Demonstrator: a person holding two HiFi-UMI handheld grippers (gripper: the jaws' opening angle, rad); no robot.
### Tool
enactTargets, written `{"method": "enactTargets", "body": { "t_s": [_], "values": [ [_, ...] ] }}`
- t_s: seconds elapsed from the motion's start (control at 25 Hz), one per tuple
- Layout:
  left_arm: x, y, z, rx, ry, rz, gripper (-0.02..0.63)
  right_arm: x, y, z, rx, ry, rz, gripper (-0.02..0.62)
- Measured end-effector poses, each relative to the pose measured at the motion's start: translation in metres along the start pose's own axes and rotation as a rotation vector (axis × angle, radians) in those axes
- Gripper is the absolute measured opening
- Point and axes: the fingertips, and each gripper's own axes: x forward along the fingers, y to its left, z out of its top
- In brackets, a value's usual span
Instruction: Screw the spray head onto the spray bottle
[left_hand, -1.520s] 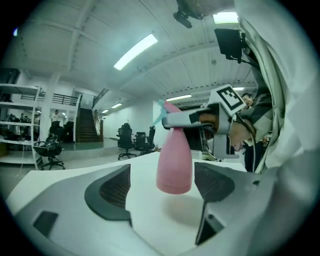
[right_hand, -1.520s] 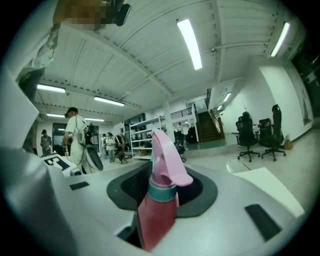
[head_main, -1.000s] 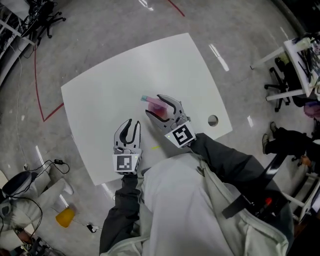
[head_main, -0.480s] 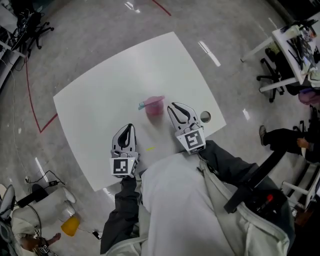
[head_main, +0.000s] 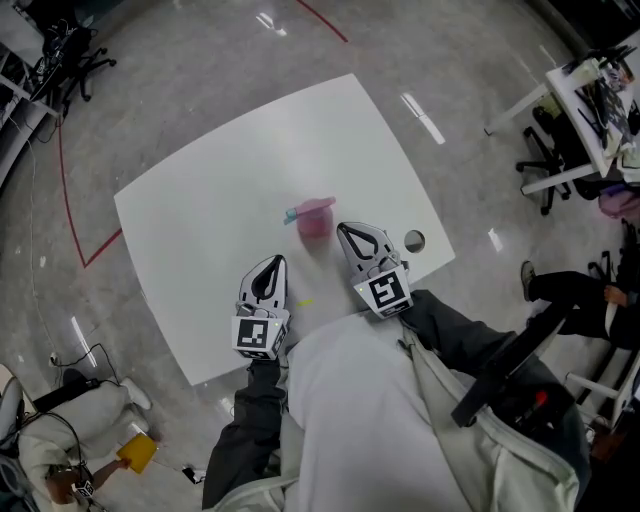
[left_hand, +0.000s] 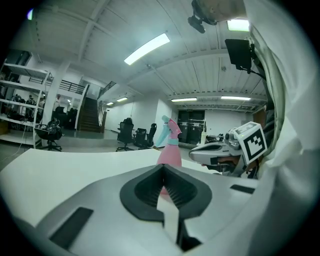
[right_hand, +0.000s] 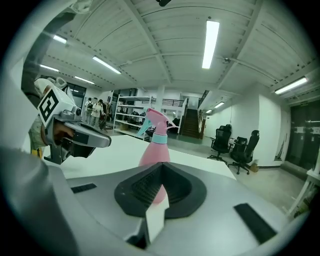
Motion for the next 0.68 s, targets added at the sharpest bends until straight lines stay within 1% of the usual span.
{"method": "enactTargets", "body": {
  "t_s": [0.44,0.68],
  "values": [
    [0.001,-0.001,-0.006,-0.015,0.027,-0.007,0.008,0.0,-0.005,-0.009,0.012,0.027,-0.016,-0.006],
    [0.005,-0.003,-0.008,-0.017,0.027,-0.023,0.008,-0.003,-0.01,-0.013,0.017,0.038,-0.032,-0.006]
  ]
}}
